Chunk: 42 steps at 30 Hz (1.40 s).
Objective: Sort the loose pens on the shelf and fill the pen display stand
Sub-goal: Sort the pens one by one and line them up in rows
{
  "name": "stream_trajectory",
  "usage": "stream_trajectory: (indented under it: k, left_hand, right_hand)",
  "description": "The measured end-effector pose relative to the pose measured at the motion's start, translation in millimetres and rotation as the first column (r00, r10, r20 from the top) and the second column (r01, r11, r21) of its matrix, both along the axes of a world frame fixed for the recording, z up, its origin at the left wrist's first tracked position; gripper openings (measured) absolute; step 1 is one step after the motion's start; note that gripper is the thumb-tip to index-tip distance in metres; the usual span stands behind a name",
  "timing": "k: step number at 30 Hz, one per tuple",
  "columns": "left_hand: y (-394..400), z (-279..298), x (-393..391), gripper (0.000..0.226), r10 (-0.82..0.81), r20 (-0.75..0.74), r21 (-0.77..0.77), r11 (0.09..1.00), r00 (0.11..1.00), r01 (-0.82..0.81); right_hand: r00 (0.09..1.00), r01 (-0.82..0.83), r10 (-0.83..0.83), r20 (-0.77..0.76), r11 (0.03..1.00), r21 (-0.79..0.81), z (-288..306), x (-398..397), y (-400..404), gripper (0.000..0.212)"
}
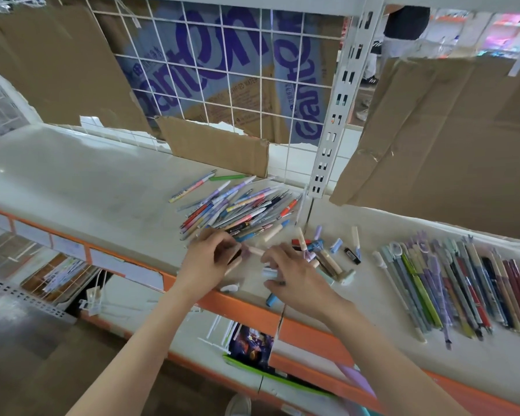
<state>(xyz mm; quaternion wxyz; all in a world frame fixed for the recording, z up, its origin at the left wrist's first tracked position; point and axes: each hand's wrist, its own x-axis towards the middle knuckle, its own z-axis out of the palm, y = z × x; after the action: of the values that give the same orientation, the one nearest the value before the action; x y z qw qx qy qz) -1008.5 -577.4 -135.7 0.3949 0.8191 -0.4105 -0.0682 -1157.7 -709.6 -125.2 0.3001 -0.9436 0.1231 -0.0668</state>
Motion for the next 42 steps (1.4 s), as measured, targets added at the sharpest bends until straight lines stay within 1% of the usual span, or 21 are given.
stream_trajectory:
  k: [3, 6, 11, 13, 15, 17, 19, 20, 22, 24, 26, 27, 29, 32, 34, 36, 40, 42]
  left_hand:
    - [7, 2, 6, 0.024, 0.019, -0.014, -0.024, 1.0, 1.0, -0.02]
    - [14, 4, 9, 0.033, 0.035, -0.04, -0.044, 0.998, 0.999, -0.037]
    - [15, 6, 10, 0.037, 0.097, -0.065, -0.048, 0.994, 0.993, -0.1]
    - [15, 7, 11, 0.037, 0.118, -0.068, -0.054, 0.991, 0.991, -0.121]
    - [17, 7, 11, 0.04, 0.132, -0.083, -0.061, 0.989, 0.988, -0.137]
    - [20, 6, 10, 0.043, 0.141, -0.083, -0.069, 0.987, 0.986, -0.147]
    - [21, 5, 9, 0.042, 0.136, -0.081, -0.076, 0.987, 0.987, -0.142]
    - [20, 4, 8, 0.039, 0.131, -0.077, -0.074, 0.988, 0.988, -0.137]
    - [16, 4, 7, 0.031, 0.122, -0.061, -0.059, 0.99, 0.991, -0.126]
    - [11, 4, 6, 0.022, 0.117, -0.028, -0.033, 0.992, 0.993, -0.118]
    - [6, 4, 5, 0.017, 0.109, 0.025, 0.001, 0.994, 0.994, -0.109]
    - [2, 4, 4, 0.015, 0.098, 0.06, 0.017, 0.995, 0.993, -0.1]
    - [-9, 6, 2, 0.013, 0.069, 0.124, 0.054, 0.996, 0.99, -0.076]
    - [-27, 6, 0, 0.013, 0.032, 0.192, 0.12, 0.991, 0.981, -0.056]
    - [-37, 7, 0, 0.016, 0.023, 0.227, 0.17, 0.983, 0.974, -0.063]
    - [-43, 9, 0, 0.014, 0.017, 0.241, 0.191, 0.979, 0.97, -0.065]
    - [-54, 14, 2, 0.008, 0.013, 0.297, 0.194, 0.978, 0.955, -0.073]
    - [-66, 17, 5, 0.009, 0.01, 0.309, 0.178, 0.982, 0.951, -0.068]
  right_hand:
    - [1.0, 0.02, -0.019, 0.022, 1.0, -0.024, 0, -3, -7, 0.02]
    - [0.998, 0.031, -0.027, 0.051, 0.997, -0.076, 2, -2, -6, 0.019]
    - [0.983, -0.173, 0.174, 0.059, 0.985, -0.025, 1, 17, 21, 0.03]
    - [0.978, -0.205, 0.208, 0.032, 0.976, -0.075, -3, 22, 26, 0.027]
    - [0.981, -0.186, 0.19, 0.027, 0.977, -0.101, -5, 21, 21, 0.019]
    - [0.989, -0.124, 0.124, 0.083, 0.992, -0.001, -5, 14, 12, 0.012]
    - [0.994, -0.007, -0.012, 0.108, 0.986, 0.169, -2, 6, 2, 0.011]
    - [0.991, 0.058, -0.088, 0.099, 0.959, 0.278, -1, 1, -5, 0.013]
    - [0.971, 0.178, -0.233, 0.059, 0.862, 0.474, 1, -6, -16, 0.022]
    - [0.94, 0.268, -0.34, 0.036, 0.796, 0.542, 2, -12, -27, 0.023]
    - [0.917, 0.301, -0.395, 0.046, 0.765, 0.569, 1, -18, -35, 0.025]
    - [0.912, 0.315, -0.406, 0.054, 0.78, 0.541, 1, -20, -38, 0.029]
    - [0.915, 0.341, -0.398, 0.06, 0.846, 0.409, 1, -24, -42, 0.034]
    - [0.922, 0.357, -0.383, 0.053, 0.896, 0.263, 0, -26, -44, 0.027]
    - [0.929, 0.355, -0.365, 0.059, 0.926, 0.13, 0, -26, -45, 0.025]
    - [0.941, 0.336, -0.337, 0.029, 0.941, 0.042, 0, -28, -45, 0.023]
    - [0.947, 0.32, -0.321, 0.006, 0.945, 0.06, 2, -32, -47, 0.024]
    - [0.945, 0.323, -0.325, 0.017, 0.943, 0.084, 3, -32, -49, 0.024]
